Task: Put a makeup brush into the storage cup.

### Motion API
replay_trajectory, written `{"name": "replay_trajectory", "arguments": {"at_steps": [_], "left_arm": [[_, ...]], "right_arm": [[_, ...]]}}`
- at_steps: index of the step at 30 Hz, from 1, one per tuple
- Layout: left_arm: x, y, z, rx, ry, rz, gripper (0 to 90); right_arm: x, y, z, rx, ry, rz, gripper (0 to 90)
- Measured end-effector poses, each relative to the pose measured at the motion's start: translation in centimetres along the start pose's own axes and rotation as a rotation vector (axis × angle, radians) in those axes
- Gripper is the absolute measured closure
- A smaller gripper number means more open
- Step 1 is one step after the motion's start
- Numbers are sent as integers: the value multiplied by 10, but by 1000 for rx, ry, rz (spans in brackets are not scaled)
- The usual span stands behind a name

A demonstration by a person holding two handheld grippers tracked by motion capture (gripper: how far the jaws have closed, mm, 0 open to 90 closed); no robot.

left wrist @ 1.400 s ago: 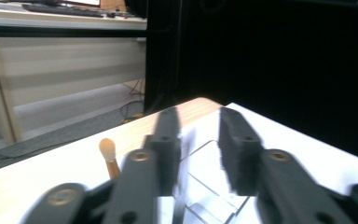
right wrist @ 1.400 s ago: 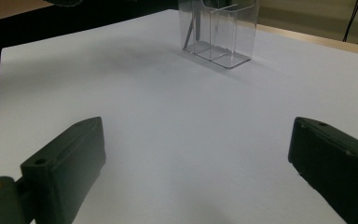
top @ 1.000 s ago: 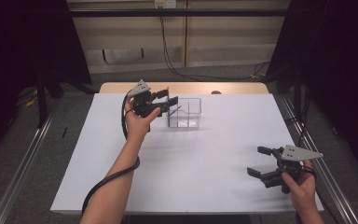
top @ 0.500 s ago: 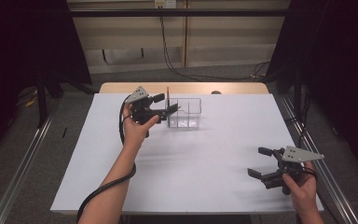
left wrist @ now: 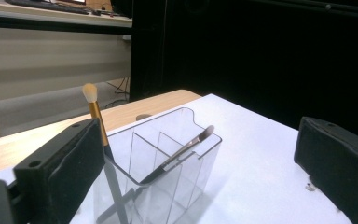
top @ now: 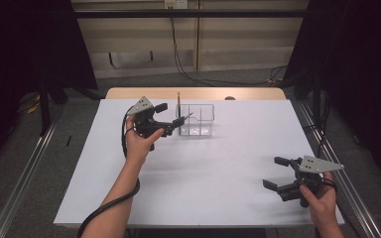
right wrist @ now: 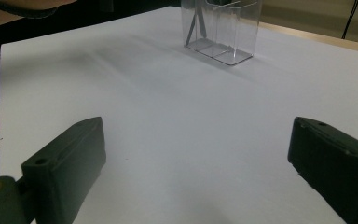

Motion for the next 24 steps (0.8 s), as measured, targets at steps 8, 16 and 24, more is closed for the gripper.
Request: {"name": "replay_trajectory", "arguments": {"at_steps": [8, 16, 24], "left_arm": [[10, -4, 2, -3, -7, 20, 0], [21, -8, 7, -29, -3, 17, 0], [35, -11, 10, -52, -7, 35, 0]], "right_arm": [[1, -1, 1, -3, 0, 5, 40], [3, 0, 0, -2, -7, 13, 39], [5, -3, 1, -16, -24, 49, 16]]}}
Point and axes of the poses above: each handheld gripper's, and its own axes: x roughly backward along the jaws, z roughly out of its underside, y roughly to its left, the point moved 5 cm from there along -x, roughly forward along the jaws, and after that the axes turned 2 degrees about -x, right-handed, at the moved point
